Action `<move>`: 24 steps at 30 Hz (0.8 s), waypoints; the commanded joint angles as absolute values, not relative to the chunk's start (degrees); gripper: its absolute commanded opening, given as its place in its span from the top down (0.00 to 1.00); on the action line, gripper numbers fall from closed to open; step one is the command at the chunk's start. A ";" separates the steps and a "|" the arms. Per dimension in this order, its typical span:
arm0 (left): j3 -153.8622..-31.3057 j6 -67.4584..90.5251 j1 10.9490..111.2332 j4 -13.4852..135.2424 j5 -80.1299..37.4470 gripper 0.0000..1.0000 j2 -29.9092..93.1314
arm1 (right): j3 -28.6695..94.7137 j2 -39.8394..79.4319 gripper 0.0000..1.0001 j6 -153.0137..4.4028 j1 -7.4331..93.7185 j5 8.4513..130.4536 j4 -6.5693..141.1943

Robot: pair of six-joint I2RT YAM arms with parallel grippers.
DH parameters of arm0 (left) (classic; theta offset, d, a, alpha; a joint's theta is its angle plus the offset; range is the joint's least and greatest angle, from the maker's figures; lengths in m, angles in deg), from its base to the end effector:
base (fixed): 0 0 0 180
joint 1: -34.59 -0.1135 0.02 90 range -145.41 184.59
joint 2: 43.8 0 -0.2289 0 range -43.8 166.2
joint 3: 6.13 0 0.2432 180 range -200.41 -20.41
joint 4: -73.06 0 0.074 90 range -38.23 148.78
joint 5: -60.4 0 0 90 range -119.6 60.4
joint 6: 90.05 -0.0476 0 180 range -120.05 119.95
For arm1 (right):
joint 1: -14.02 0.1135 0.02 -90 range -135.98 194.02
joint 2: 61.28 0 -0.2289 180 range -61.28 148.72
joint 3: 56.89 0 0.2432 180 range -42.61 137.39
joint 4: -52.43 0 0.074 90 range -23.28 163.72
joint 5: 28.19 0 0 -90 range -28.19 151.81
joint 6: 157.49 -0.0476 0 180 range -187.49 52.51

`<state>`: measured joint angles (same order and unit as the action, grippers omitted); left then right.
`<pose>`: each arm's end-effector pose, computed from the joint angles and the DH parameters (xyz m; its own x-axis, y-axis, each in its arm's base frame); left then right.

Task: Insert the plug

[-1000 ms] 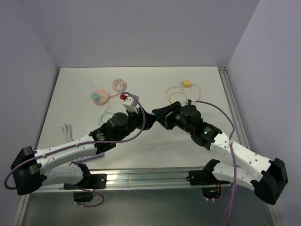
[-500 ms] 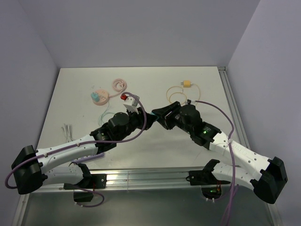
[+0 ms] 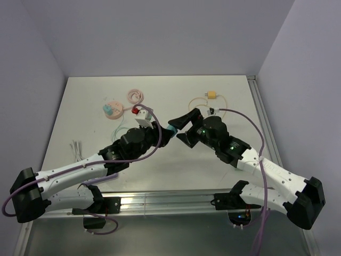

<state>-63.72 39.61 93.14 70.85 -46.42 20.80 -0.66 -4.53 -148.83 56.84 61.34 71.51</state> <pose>0.1585 -0.2327 0.2714 -0.4904 -0.3690 -0.7895 0.4606 0.6593 -0.5943 0.1853 0.1712 0.2619 -0.7034 0.6960 -0.1446 0.1418 0.3366 0.9309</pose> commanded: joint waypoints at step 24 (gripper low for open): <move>-110.05 50.05 51.92 8.43 -24.69 0.99 37.76 | -1.04 -18.66 0.02 -122.07 48.21 49.07 91.50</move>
